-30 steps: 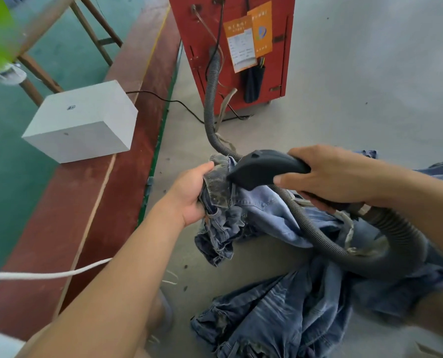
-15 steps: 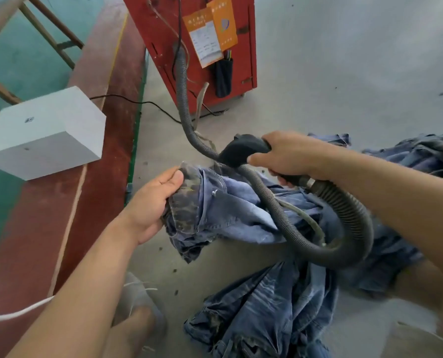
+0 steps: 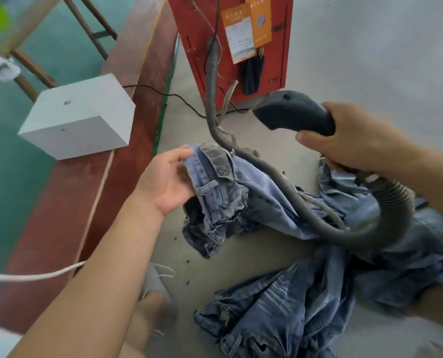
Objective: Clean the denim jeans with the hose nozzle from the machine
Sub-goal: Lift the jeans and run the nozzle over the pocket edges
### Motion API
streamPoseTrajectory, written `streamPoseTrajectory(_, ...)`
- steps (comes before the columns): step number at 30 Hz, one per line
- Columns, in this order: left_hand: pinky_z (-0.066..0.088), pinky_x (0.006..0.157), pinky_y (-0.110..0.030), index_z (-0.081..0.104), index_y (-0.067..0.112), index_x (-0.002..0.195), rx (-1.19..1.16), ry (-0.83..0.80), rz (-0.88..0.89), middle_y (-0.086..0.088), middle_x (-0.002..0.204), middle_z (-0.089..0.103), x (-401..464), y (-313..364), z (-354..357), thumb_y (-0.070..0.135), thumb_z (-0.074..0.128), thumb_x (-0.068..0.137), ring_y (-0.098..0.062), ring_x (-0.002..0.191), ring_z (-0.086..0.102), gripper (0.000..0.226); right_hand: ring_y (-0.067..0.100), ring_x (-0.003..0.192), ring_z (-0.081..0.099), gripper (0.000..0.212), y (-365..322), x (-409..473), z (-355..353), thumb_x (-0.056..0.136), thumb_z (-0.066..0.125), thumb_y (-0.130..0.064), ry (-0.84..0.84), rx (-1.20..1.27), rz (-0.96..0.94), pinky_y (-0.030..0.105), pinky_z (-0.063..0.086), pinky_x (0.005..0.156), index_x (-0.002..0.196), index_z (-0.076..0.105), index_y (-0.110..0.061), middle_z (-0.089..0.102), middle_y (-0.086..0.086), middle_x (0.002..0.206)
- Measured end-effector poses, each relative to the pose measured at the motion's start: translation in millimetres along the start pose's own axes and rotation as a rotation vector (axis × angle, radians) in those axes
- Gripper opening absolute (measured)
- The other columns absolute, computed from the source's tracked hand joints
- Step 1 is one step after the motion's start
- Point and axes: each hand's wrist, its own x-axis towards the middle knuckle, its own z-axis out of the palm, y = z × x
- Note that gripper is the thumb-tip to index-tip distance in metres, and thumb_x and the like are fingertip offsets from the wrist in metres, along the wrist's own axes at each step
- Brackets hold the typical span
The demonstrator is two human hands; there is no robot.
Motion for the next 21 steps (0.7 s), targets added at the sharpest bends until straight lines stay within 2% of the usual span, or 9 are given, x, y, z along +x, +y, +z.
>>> streamPoseTrajectory(2,0.051,0.106,-0.054,0.047,-0.006,0.14,0.099,0.098,0.001,-0.024,0.143,0.056,3,-3,0,0.011,0.064,0.092,-0.038,0.128,0.06,0.054,0.019,0.048,0.061,0.031,12,-3,-11,0.086,0.068,-0.056,-0.028,-0.192,-0.058,0.029,0.041,0.045,0.087,0.057,-0.027,0.063,0.0,0.055)
streamPoseTrajectory(4,0.053,0.101,-0.058,0.047,-0.006,0.144,0.298,0.271,-0.061,-0.029,0.132,0.063,3,-9,0,0.01,0.08,0.083,-0.04,0.117,0.067,0.072,0.015,0.056,0.056,0.035,19,-11,-8,0.08,0.068,-0.061,-0.089,-0.353,-0.108,0.031,0.036,0.052,0.082,0.058,-0.027,0.058,-0.009,0.062)
streamPoseTrajectory(5,0.057,0.096,-0.056,0.053,-0.007,0.139,0.453,0.332,-0.133,-0.03,0.122,0.068,2,-14,-2,0.01,0.083,0.078,-0.039,0.108,0.071,0.07,0.017,0.057,0.053,0.038,20,-16,-1,0.078,0.066,-0.064,-0.109,-0.399,-0.12,0.032,0.034,0.054,0.082,0.058,-0.027,0.056,-0.009,0.063)
streamPoseTrajectory(8,0.062,0.073,-0.043,0.07,-0.006,0.115,0.771,0.388,-0.277,-0.024,0.098,0.076,5,-21,-11,0.011,0.07,0.095,-0.032,0.078,0.074,0.026,0.011,0.058,0.048,0.044,18,-28,27,0.079,0.069,-0.068,-0.083,-0.404,-0.05,0.028,0.031,0.05,0.08,0.05,-0.028,0.052,-0.008,0.066)
streamPoseTrajectory(11,0.057,0.085,-0.043,0.069,0.007,0.112,0.745,0.365,-0.237,-0.015,0.094,0.076,8,-13,-17,0.016,0.05,0.107,-0.027,0.08,0.071,0.022,0.007,0.066,0.051,0.056,11,-36,60,0.073,0.082,-0.065,-0.008,-0.178,0.108,0.026,0.034,0.051,0.093,0.05,-0.024,0.055,-0.008,0.075)
streamPoseTrajectory(14,0.051,0.105,-0.051,0.066,0.001,0.122,0.655,0.298,-0.267,-0.021,0.115,0.074,4,-10,-9,0.041,0.042,0.111,-0.035,0.109,0.07,0.049,0.006,0.07,0.054,0.07,1,-45,95,0.066,0.092,-0.059,-0.016,0.03,0.218,0.024,0.035,0.05,0.104,0.047,-0.021,0.054,-0.01,0.083)
streamPoseTrajectory(17,0.047,0.111,-0.053,0.06,-0.003,0.134,0.691,0.098,-0.295,-0.024,0.128,0.069,-1,-16,9,0.062,0.064,0.088,-0.038,0.122,0.066,0.08,0.016,0.076,0.057,0.073,1,-48,124,0.07,0.094,-0.047,-0.061,0.056,0.261,0.029,0.04,0.057,0.11,0.04,-0.018,0.056,-0.006,0.09)
streamPoseTrajectory(19,0.042,0.115,-0.047,0.044,0.001,0.148,0.905,-0.008,-0.241,-0.019,0.139,0.063,-1,-17,12,0.064,0.089,0.058,-0.033,0.128,0.061,0.119,0.025,0.083,0.059,0.068,7,-43,138,0.072,0.092,-0.04,-0.091,0.039,0.275,0.035,0.044,0.066,0.111,0.04,-0.017,0.061,0.002,0.097)
streamPoseTrajectory(21,0.041,0.114,-0.039,0.024,0.02,0.159,1.263,-0.017,-0.213,-0.003,0.147,0.053,-2,-22,12,0.05,0.1,0.048,-0.022,0.131,0.053,0.138,0.027,0.082,0.06,0.059,14,-38,147,0.078,0.087,-0.034,-0.116,0.023,0.273,0.038,0.047,0.069,0.11,0.04,-0.017,0.063,0.006,0.098)
